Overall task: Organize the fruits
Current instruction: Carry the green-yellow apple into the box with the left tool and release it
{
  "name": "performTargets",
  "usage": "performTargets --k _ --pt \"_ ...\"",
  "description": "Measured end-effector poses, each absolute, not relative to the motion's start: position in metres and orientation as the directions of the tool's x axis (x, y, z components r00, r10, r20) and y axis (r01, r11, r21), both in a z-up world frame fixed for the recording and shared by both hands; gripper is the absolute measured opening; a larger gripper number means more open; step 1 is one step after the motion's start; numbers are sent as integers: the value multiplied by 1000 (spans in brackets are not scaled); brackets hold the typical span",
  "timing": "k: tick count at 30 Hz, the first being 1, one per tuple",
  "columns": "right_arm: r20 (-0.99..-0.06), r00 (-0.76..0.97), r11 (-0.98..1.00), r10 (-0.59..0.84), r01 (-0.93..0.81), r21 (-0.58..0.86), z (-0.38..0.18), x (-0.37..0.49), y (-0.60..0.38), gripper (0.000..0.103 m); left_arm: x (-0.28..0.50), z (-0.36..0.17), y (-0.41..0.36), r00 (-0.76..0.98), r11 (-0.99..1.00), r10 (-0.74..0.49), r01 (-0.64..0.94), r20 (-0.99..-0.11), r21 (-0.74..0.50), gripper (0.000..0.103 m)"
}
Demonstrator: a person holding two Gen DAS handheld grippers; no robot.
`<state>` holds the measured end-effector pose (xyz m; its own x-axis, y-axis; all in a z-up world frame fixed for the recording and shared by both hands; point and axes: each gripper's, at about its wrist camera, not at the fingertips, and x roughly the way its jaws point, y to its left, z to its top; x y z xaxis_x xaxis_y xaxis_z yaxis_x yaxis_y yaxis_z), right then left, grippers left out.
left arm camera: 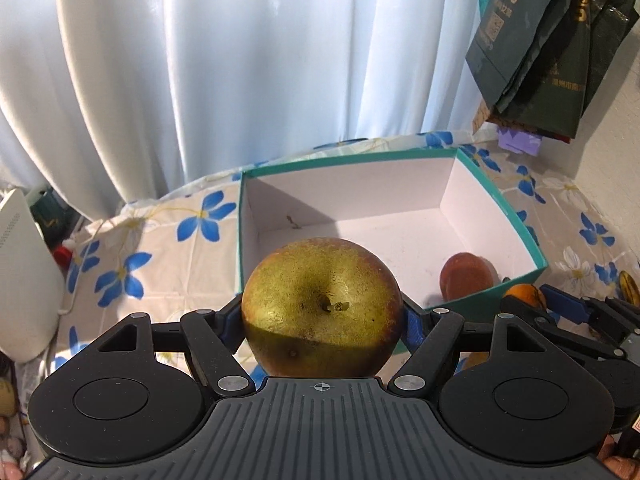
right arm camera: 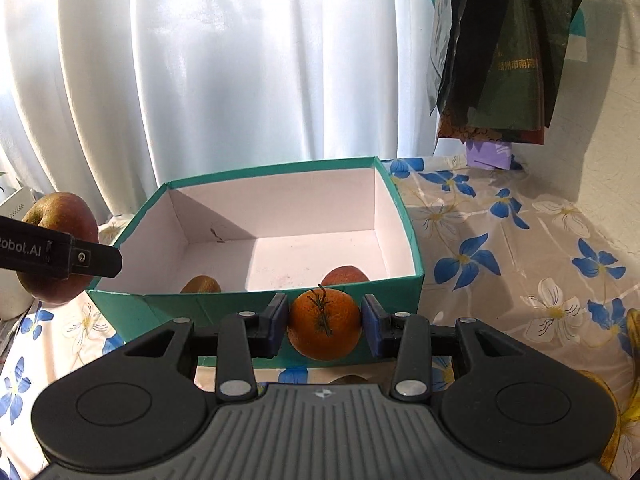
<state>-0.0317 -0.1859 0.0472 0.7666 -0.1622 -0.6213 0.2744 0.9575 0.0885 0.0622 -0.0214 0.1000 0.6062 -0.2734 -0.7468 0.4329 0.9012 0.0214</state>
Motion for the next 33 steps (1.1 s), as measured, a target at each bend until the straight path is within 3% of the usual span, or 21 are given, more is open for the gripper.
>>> performTargets --k 15,33 --pt "-569 798 951 -201 298 82 62 -24 -192 39 93 94 -36 675 932 -245 361 -696 22 78" --pt "-561 802 949 -205 303 87 61 -21 -196 39 114 49 -45 637 932 -228 361 -737 23 78"
